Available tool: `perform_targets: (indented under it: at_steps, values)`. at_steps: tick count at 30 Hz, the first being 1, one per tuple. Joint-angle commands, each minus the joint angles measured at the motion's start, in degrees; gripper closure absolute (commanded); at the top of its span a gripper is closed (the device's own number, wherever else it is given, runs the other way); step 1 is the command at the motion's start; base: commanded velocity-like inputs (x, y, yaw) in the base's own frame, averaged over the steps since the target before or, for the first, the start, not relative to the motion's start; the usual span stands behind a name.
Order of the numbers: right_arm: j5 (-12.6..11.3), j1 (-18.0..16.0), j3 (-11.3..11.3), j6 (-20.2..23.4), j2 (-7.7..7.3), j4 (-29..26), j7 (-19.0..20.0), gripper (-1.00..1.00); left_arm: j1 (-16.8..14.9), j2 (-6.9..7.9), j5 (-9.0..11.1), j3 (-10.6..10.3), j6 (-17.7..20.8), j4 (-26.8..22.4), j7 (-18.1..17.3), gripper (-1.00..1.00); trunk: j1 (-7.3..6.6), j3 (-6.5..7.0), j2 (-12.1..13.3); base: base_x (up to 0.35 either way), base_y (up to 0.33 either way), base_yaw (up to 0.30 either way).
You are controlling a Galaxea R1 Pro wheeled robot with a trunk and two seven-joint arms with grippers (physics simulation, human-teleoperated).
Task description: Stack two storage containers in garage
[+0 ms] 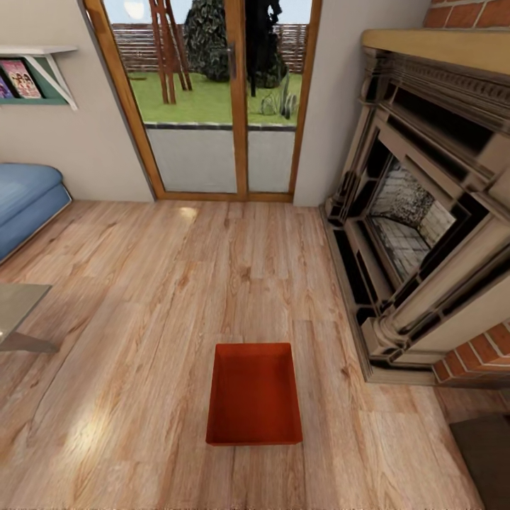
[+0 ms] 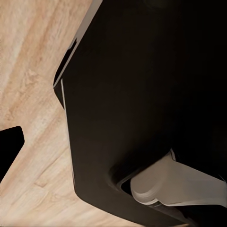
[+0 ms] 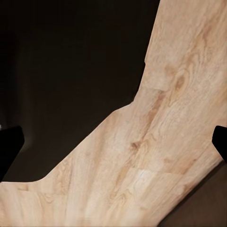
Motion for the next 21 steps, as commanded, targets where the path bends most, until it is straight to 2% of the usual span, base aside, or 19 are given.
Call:
perform_targets:
  at_steps: [1, 21]
  values:
    - [-0.6, 0.0, 0.5, -0.3, 0.02, 0.1, -0.1, -1.00, 0.0, 0.01, 0.1, 0.3, 0.2, 0.0, -0.2, -1.00, 0.00, -0.13, 0.0, 0.000, 0.000, 0.000]
    - [-0.5, 0.0, 0.4, -0.4, 0.07, 0.2, 0.1, -1.00, 0.0, 0.00, 0.1, 0.3, 0.2, 0.0, -0.2, -1.00, 0.00, -2.01, 0.0, 0.000, 0.000, 0.000]
